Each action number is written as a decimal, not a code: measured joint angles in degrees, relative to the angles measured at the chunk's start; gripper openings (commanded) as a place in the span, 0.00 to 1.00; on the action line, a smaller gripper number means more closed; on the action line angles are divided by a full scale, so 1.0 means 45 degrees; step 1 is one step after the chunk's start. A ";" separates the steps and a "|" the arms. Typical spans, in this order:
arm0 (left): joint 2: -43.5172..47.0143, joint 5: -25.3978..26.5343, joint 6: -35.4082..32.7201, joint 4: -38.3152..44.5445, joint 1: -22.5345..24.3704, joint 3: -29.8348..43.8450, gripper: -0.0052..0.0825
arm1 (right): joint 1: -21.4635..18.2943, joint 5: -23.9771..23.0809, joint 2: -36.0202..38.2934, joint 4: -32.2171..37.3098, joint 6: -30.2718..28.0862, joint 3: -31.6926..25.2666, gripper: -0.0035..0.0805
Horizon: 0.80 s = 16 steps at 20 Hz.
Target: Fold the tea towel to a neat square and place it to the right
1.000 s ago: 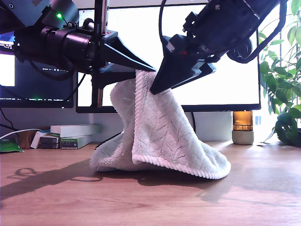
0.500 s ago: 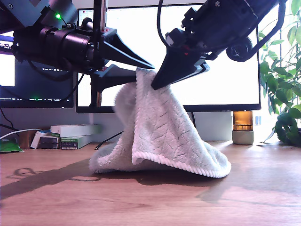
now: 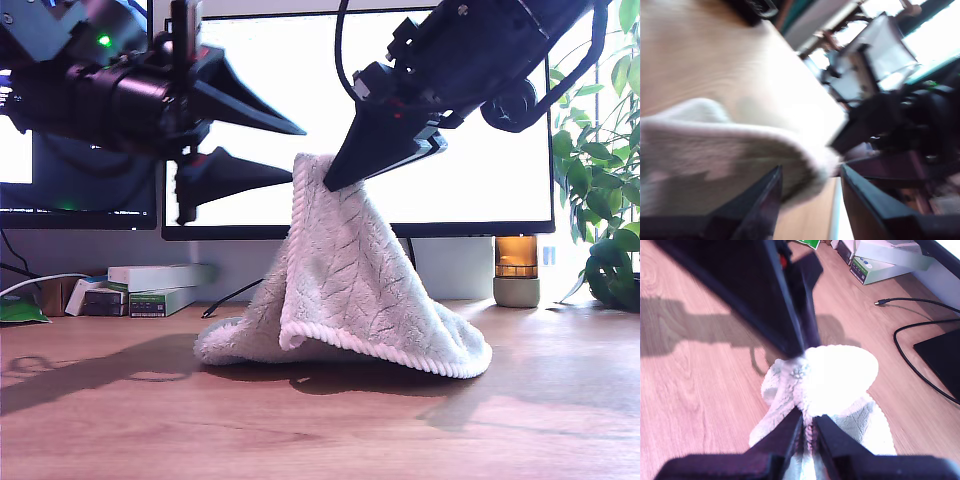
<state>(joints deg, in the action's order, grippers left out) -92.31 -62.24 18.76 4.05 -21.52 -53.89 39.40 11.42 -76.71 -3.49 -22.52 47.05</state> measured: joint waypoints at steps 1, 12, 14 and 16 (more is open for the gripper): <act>0.0223 0.0413 -0.0583 -0.0588 0.0107 0.0000 0.43 | 0.0000 0.0000 0.0000 -0.0005 0.0005 0.0000 0.03; 0.4430 0.2526 -0.4187 -0.2341 0.0015 0.3361 0.39 | -0.0340 0.0000 0.0000 -0.0146 0.0005 0.0000 0.03; 0.5051 0.2686 -0.3823 -0.1117 -0.0219 0.4299 0.39 | -0.0345 0.0000 0.0000 -0.0146 0.0015 0.0000 0.03; 0.5493 0.3089 -0.3235 0.0481 -0.0826 0.5100 0.39 | -0.0345 0.0005 0.0000 -0.0151 0.0015 0.0000 0.03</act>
<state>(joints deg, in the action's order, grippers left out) -67.59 -48.34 4.21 6.22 -25.23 -30.94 37.85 11.44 -76.71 -4.16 -22.46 47.05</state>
